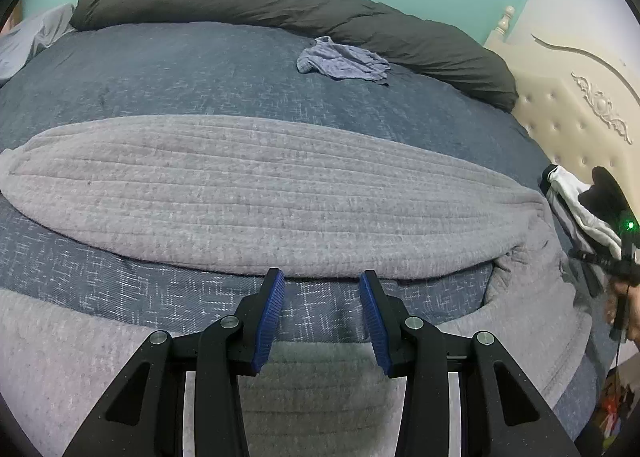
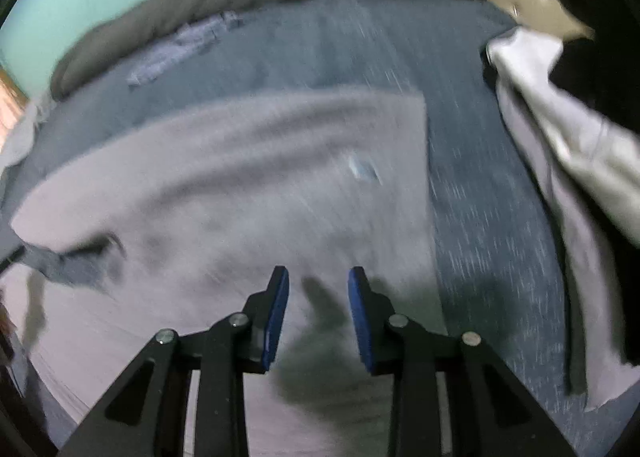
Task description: Fold clothes
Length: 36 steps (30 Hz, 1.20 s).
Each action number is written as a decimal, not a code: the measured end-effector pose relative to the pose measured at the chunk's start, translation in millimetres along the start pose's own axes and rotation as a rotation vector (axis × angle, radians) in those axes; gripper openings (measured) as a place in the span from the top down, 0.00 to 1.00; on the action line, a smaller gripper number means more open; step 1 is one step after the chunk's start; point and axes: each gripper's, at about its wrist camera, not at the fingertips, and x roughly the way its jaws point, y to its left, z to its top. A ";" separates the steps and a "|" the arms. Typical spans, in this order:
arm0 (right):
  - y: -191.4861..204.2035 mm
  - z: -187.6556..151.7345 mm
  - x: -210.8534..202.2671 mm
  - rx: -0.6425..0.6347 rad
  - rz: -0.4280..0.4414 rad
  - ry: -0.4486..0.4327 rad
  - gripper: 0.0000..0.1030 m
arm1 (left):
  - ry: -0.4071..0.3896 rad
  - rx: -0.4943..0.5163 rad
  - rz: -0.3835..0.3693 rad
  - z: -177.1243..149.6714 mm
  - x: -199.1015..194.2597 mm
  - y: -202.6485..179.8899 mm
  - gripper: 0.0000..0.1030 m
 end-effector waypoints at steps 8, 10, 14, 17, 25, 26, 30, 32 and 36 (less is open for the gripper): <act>23.7 -4.8 62.1 -0.053 -0.060 0.179 0.73 | -0.005 0.012 -0.013 1.9 -5.6 -1.2 0.58; 21.1 -7.1 64.6 -0.027 -0.055 0.179 0.73 | 0.000 0.010 -0.015 1.6 -5.5 1.1 0.58; 33.8 0.3 39.4 -0.034 -0.028 0.123 0.73 | -0.001 0.007 -0.014 1.1 -5.6 3.7 0.58; 58.0 11.1 23.7 -0.078 0.020 0.069 0.73 | 0.005 0.002 -0.018 1.1 -2.9 2.5 0.58; 82.7 -1.7 75.3 -0.098 0.016 0.193 0.74 | 0.006 0.018 -0.028 1.4 -5.3 -2.6 0.58; 80.8 -2.6 77.8 -0.083 0.021 0.189 0.74 | 0.006 0.014 -0.029 1.8 -5.9 -1.6 0.58; 77.5 3.0 55.3 -0.032 0.059 0.117 0.74 | -0.001 0.008 -0.031 3.9 -9.8 1.2 0.58; 81.0 2.4 48.2 -0.036 0.088 0.108 0.74 | 0.001 0.006 -0.032 4.0 -9.6 1.8 0.56; 93.2 -6.5 54.5 -0.069 0.078 0.151 0.74 | 0.017 -0.003 -0.043 3.4 -6.6 2.5 0.54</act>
